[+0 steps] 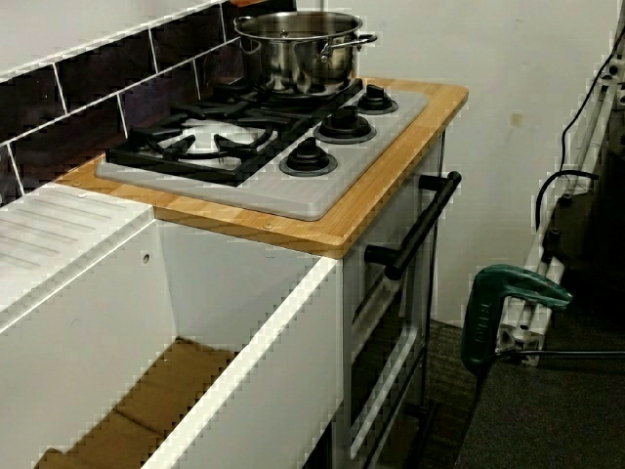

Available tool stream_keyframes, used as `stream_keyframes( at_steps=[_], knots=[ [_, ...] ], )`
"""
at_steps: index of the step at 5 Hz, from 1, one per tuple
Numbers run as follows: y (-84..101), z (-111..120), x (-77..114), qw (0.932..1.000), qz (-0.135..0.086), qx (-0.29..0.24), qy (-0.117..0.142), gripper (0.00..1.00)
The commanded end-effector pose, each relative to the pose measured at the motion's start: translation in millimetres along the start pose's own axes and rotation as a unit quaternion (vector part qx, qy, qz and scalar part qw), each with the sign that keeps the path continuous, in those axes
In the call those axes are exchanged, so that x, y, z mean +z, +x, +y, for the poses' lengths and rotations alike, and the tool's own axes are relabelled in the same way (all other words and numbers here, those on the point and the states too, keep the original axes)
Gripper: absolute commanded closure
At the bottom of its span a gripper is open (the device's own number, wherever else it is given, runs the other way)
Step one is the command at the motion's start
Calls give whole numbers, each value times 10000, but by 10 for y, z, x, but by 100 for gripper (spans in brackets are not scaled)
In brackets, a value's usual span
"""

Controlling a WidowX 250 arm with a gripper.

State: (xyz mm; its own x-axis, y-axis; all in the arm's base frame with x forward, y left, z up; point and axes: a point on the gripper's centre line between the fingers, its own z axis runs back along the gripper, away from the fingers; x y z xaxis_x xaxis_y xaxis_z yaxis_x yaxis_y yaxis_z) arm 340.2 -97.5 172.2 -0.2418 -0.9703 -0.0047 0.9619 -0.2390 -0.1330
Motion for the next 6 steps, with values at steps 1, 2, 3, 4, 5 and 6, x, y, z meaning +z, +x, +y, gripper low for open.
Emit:
stream_keyframes(
  at_steps=[1,2,3,4,5,6],
  knots=[
    [-265,-165,272,9991,-132,256,304,100],
    [-463,-308,301,9983,-200,423,355,100],
    [-570,-398,232,9970,-36,680,365,100],
    [-673,-441,118,9953,89,880,407,100],
    [-789,-450,49,9948,233,911,396,100],
    [-827,-505,99,9937,139,889,666,100]
  ],
)
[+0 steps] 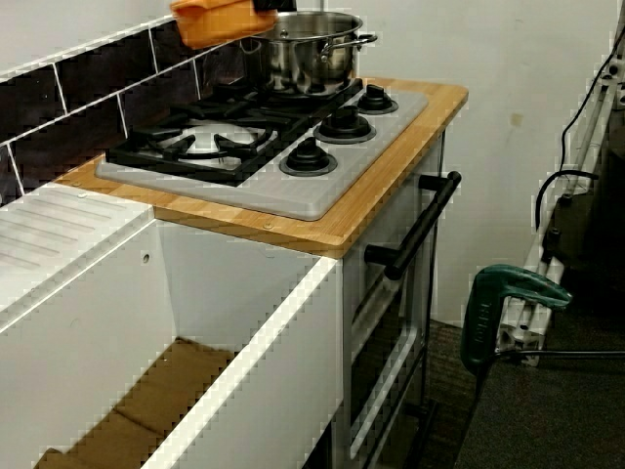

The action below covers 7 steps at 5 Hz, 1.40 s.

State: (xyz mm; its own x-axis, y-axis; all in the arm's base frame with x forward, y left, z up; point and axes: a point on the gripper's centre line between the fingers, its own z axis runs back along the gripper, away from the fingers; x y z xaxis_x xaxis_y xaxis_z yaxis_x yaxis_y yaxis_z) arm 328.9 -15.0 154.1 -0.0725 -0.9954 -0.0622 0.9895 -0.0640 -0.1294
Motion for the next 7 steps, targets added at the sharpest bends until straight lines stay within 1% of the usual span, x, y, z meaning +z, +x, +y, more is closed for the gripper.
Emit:
stream_keyframes(
  at_steps=[1,2,3,4,5,6,7],
  knots=[
    [-179,-266,476,9943,-146,-66,1054,100],
    [-202,-284,579,9910,-147,-64,1332,100],
    [-195,-263,555,9854,42,198,1688,100],
    [-199,-223,594,9825,111,394,1817,100],
    [-236,-175,758,9809,-13,495,1882,100],
    [-296,-55,830,9838,-202,632,1668,100],
    [-425,60,706,9865,-253,810,1400,100]
  ],
)
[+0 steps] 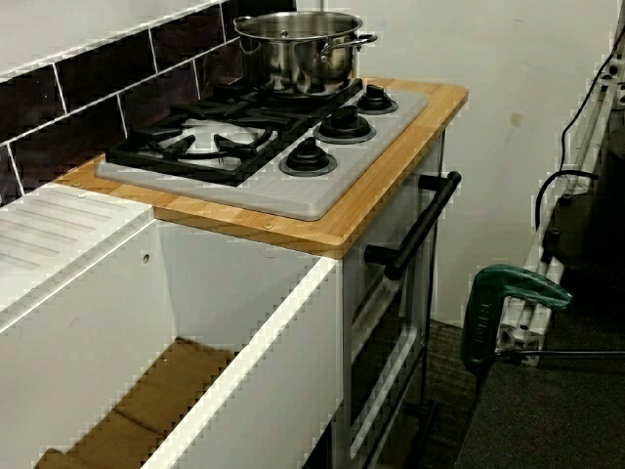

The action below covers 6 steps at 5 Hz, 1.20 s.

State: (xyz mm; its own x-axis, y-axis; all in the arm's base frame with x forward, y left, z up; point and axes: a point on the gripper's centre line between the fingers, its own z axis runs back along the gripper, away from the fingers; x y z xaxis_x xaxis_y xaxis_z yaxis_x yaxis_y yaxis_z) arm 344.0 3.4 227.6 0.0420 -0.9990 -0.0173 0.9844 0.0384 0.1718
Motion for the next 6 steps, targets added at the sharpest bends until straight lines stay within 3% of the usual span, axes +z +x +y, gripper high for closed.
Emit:
stream_keyframes(
  at_steps=[1,2,3,4,5,6],
  knots=[
    [-270,92,-54,9975,-4,619,-327,100],
    [-349,62,-67,9867,136,1517,-564,100],
    [-334,-18,-91,9792,106,1805,-920,100],
    [-257,-96,-84,9781,139,1805,-1024,100],
    [-228,-218,-225,9832,10,1482,-1068,100],
    [-227,-313,-378,9911,86,854,-1018,100]
  ],
)
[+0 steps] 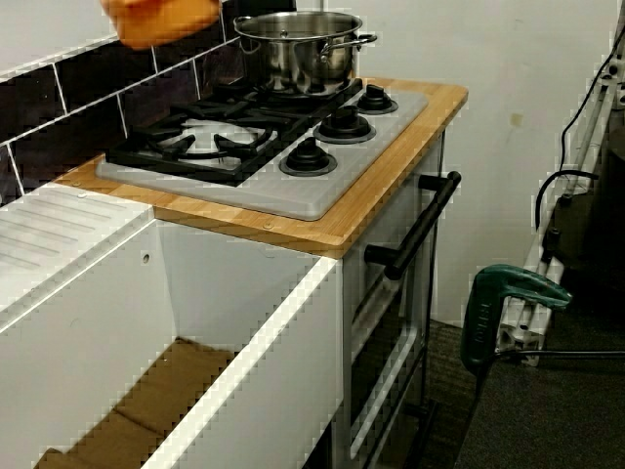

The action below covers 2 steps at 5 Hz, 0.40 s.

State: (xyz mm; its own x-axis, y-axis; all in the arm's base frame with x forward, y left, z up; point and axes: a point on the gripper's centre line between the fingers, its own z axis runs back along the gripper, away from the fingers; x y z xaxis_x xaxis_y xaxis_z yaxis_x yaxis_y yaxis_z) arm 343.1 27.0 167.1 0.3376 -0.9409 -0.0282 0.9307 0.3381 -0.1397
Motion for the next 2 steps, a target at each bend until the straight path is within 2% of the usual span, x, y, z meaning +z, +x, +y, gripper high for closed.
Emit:
stream_keyframes(
  at_steps=[1,2],
  knots=[
    [-91,-279,32,9931,156,-850,797,100],
    [-59,-239,8,9927,218,-900,777,100]
  ],
)
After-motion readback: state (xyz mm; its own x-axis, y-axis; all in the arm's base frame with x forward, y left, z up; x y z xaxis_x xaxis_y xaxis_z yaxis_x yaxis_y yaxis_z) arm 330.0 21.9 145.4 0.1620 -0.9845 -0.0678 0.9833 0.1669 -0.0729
